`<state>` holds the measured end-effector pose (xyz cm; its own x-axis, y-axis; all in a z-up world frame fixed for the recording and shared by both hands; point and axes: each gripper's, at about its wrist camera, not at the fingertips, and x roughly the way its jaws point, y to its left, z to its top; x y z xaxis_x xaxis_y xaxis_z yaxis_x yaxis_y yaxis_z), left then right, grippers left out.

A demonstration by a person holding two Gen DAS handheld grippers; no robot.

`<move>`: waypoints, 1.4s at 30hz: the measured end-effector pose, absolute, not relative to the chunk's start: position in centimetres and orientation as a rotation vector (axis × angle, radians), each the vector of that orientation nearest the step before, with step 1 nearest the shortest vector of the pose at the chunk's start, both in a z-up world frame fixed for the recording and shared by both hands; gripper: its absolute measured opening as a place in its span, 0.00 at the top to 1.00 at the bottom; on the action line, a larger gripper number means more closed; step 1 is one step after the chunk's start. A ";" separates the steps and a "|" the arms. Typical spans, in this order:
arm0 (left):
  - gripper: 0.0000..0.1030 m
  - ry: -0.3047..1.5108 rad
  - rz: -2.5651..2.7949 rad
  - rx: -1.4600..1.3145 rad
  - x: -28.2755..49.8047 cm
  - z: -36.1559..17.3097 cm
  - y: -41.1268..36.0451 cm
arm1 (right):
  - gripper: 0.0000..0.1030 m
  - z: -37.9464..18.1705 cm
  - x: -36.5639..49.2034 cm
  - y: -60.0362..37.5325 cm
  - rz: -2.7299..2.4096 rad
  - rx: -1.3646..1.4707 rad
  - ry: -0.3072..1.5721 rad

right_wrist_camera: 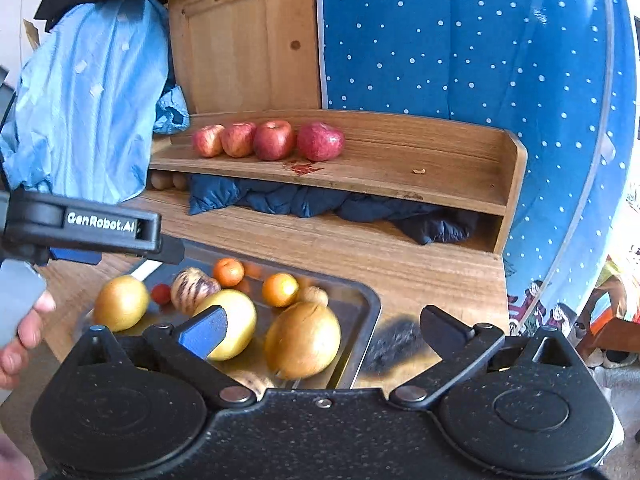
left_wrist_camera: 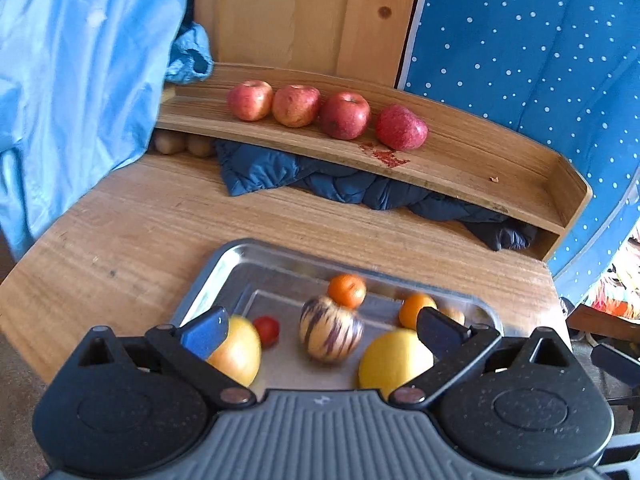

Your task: Organize fruits

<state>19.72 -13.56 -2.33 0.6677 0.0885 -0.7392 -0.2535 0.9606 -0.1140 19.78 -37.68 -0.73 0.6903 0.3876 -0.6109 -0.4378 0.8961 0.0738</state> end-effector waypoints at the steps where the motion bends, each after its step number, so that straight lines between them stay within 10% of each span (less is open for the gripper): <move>1: 0.01 0.812 0.197 -0.210 18.9 -2.4 -13.7 | 0.01 -0.8 19.2 -37.8 0.462 -0.075 0.662; 42: 0.01 0.850 0.109 -0.118 3.8 -2.5 -6.3 | 0.01 -0.1 4.8 -32.0 0.276 -0.005 0.684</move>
